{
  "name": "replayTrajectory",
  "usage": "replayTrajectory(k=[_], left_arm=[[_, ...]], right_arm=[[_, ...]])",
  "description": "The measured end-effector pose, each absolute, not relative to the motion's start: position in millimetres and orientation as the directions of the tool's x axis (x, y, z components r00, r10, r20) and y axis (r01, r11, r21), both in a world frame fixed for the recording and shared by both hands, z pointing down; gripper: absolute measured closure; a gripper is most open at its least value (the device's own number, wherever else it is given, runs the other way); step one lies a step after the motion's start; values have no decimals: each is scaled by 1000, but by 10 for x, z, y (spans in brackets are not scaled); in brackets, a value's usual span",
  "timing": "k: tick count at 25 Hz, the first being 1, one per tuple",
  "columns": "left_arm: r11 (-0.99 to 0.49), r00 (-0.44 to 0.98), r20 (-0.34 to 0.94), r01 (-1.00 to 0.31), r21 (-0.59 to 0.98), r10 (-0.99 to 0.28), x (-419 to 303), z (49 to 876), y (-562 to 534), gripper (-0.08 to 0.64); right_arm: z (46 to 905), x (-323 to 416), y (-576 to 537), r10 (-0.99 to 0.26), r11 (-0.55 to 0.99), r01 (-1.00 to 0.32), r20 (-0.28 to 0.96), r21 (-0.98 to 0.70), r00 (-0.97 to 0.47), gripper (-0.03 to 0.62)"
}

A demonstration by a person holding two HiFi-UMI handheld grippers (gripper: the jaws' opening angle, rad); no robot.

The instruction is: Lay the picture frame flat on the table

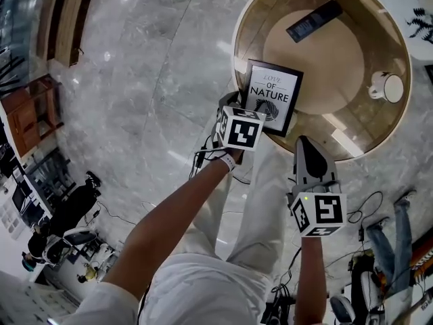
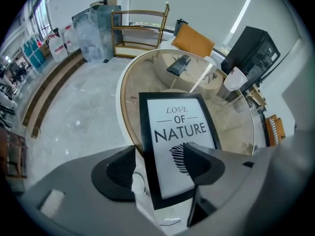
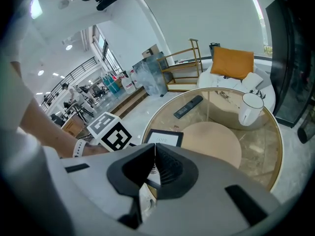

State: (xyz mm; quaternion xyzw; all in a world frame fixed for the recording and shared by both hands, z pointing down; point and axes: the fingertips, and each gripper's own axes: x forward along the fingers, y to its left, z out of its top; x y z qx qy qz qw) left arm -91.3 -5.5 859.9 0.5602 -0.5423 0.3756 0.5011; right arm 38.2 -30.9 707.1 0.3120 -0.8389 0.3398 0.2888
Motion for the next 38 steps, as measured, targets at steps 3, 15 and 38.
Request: replayTrajectory(k=[3,15,38], left_arm=[[66,127,965,-987,145,-228,-948,8450,6,326],[16,173,933,-982,188,-315,-981,7451,56,523],[-98,223,712,-972,213,-666,-1152,4227,-373,542]], right_arm=[[6990,399,-312,-328,586,-716,697,-379,-637,588],[6333,390,-477,-364,625,-721,705,-301,-609,588],[4092,319,-622,-495,633,-741,617,-225,-611,588]])
